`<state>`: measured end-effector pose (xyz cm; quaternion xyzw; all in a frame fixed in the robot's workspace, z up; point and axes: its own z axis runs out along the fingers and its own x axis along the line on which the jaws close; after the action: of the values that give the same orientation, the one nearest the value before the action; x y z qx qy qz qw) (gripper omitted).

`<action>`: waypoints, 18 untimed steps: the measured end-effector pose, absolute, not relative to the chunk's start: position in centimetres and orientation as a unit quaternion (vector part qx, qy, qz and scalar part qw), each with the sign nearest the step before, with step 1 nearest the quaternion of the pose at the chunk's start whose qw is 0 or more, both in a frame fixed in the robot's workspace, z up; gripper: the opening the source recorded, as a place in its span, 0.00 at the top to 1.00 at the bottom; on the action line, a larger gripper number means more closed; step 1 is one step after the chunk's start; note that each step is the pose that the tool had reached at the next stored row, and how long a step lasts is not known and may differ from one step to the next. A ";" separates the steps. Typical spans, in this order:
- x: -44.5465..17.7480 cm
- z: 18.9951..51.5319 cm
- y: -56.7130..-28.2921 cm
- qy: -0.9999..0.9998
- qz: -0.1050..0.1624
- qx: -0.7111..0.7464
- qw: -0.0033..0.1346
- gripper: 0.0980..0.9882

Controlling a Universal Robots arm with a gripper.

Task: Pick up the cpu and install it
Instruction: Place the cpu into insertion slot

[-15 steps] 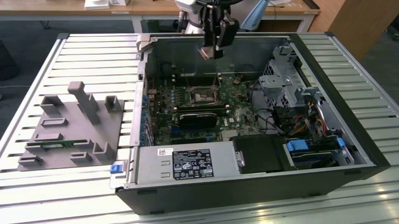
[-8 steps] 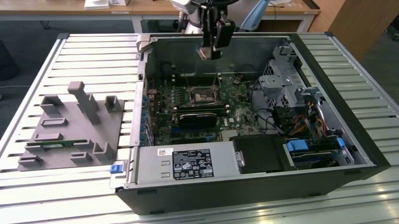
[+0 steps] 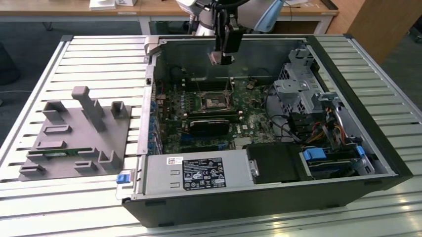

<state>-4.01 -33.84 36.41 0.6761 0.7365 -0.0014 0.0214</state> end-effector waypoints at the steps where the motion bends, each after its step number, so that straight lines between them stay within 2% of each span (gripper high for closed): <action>1: -4.0 36.4 -33.8 0.734 -0.001 0.678 0.021 0.52; 18: -4.0 35.4 -33.8 0.728 -0.002 0.685 0.021 0.52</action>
<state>-4.00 -33.85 35.36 0.6855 0.7278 -0.0020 0.0211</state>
